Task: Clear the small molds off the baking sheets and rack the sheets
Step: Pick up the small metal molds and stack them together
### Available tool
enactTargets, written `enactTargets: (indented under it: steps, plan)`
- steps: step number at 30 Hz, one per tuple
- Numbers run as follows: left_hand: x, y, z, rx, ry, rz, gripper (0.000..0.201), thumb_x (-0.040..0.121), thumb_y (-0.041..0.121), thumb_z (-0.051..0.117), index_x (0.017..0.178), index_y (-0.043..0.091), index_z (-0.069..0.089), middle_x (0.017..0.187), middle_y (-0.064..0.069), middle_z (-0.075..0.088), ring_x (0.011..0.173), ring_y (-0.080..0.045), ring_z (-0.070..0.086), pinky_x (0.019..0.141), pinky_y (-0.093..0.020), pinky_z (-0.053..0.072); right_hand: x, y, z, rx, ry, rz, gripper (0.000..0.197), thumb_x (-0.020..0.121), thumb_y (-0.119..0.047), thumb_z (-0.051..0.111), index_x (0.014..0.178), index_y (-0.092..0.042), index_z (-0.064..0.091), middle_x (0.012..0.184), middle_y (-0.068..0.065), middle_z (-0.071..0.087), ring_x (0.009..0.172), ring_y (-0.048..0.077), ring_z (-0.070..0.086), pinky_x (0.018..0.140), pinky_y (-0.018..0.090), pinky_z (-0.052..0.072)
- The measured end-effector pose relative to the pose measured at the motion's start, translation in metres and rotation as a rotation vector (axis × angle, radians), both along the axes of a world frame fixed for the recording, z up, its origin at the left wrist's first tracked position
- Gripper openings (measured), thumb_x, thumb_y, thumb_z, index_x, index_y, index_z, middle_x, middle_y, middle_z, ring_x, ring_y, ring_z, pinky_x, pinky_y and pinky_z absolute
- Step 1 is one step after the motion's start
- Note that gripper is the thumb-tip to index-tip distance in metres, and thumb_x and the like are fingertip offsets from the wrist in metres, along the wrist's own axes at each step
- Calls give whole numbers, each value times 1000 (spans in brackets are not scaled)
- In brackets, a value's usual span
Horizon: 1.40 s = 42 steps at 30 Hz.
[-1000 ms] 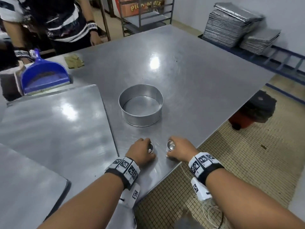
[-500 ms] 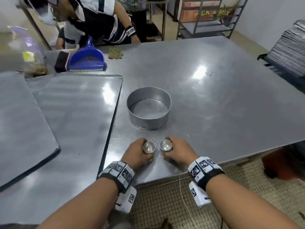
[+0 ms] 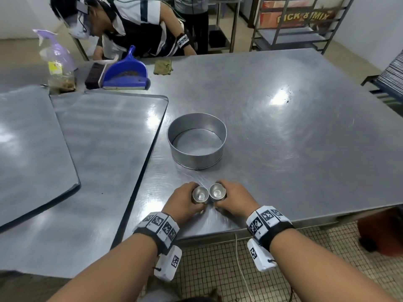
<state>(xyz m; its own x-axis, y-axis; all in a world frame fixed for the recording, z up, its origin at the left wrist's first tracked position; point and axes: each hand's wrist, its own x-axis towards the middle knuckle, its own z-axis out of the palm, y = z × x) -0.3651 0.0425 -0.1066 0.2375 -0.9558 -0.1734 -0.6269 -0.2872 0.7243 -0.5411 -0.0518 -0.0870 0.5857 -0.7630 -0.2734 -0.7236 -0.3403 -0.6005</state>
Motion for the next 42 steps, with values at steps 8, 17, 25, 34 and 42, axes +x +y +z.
enactTargets:
  steps: [8,17,25,34,42]
  plan:
    - [1,0,-2,14,5,-19,48,68,30,85,108,27,59,103,7,66,93,-10,63,79,-22,48,-5,-6,-4,-1,-3,49,52,68,-29,79,115,-26,58,106,-1,70,95,21,63,82,35,51]
    - [2,-4,0,37,-12,-38,50,68,29,85,111,26,59,105,7,67,92,-10,63,74,-17,43,-6,-7,-5,4,11,71,49,68,-32,79,112,-26,57,104,-3,69,94,19,63,80,34,51]
    - [2,-4,2,61,-4,-55,54,66,30,84,114,27,59,105,7,67,93,-11,63,77,-21,45,-10,-9,-5,57,-6,66,75,61,-34,85,128,-31,52,118,-6,66,103,14,61,89,30,50]
    - [61,-27,42,2,-97,161,44,90,36,68,129,19,56,109,-1,65,86,-15,62,86,-32,51,-27,-83,31,28,128,-109,62,86,-38,72,141,-25,49,130,8,61,112,26,61,98,35,47]
    - [80,-76,62,44,-100,367,80,92,52,60,152,9,29,152,-17,40,138,-33,43,108,-40,37,45,-111,42,40,-72,-326,80,90,-58,60,151,-14,33,150,10,47,135,32,47,108,41,39]
